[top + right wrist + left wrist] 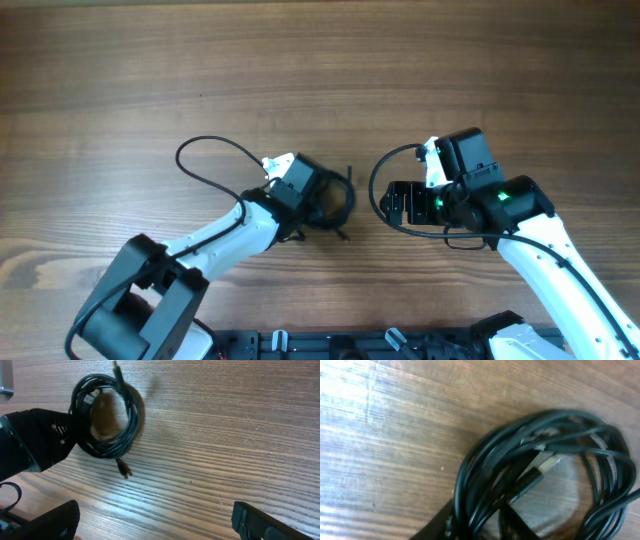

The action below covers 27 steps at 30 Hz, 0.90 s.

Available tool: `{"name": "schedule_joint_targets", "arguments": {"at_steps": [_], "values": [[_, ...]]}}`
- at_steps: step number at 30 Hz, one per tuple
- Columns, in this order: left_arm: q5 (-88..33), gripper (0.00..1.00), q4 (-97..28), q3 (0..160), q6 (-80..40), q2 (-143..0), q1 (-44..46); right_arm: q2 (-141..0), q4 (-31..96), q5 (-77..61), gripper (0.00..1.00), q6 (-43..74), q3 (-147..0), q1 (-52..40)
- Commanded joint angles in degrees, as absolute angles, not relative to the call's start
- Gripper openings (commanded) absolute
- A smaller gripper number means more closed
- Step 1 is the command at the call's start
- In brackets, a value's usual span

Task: Untangle cables
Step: 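Grasp the cable coil's left side with left gripper, right side with right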

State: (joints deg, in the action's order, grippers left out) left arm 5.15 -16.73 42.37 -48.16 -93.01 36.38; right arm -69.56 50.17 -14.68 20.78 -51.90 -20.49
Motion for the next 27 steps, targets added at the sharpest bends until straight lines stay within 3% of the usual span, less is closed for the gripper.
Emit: {"name": "schedule_joint_targets", "arguments": {"at_steps": [1,7,11,13,15,18,19,20,21,22,25,27], "values": [[1.23,0.28,-17.1,42.22,-48.62,-94.61,36.53,-70.35,49.25,-13.28,1.0,21.19,-52.82,-20.78],[-2.37,0.26,-19.35,46.15,-45.17,-91.13,36.53,-72.4,48.45,-13.26,0.99,21.15,-52.8,-20.8],[-3.05,0.24,-21.47,49.1,-41.82,-87.66,36.53,-74.65,48.42,-13.56,0.88,21.19,-52.8,-20.78],[-3.2,0.31,-21.71,50.46,-39.57,-85.14,36.53,-75.61,47.55,-19.35,0.75,20.84,-52.8,-20.78],[-2.72,0.41,-21.23,51.0,-39.22,-82.94,36.45,-76.2,46.04,-27.53,0.51,18.68,-52.8,-20.78],[-2.28,0.43,-20.14,51.03,-39.18,-80.58,36.25,-76.36,42.89,-33.52,0.22,16.78,-52.8,-20.78],[-2.28,0.42,-20.16,51.03,-39.18,-80.12,36.14,-76.36,42.5,-33.52,0.18,16.93,-52.8,-20.8],[-2.31,0.4,-20.34,51.03,-39.18,-79.83,36.1,-76.36,42.22,-33.5,0.18,17.19,-52.8,-20.78],[-2.31,0.38,-20.8,51.03,-39.18,-79.7,36.12,-76.36,42.17,-33.43,0.34,17.12,-52.8,-20.78],[-2.28,0.35,-21.71,51.03,-39.18,-79.7,36.12,-76.36,42.24,-32.91,0.63,17.1,-52.8,-20.78],[-0.91,0.29,-25.56,51.0,-39.2,-80.18,36.12,-76.36,43.03,-27.03,0.84,17.12,-52.8,-20.78],[1.45,0.27,-28.53,50.87,-39.22,-81.03,36.12,-76.4,43.35,-20.12,0.89,17.15,-52.62,-20.78]]}}
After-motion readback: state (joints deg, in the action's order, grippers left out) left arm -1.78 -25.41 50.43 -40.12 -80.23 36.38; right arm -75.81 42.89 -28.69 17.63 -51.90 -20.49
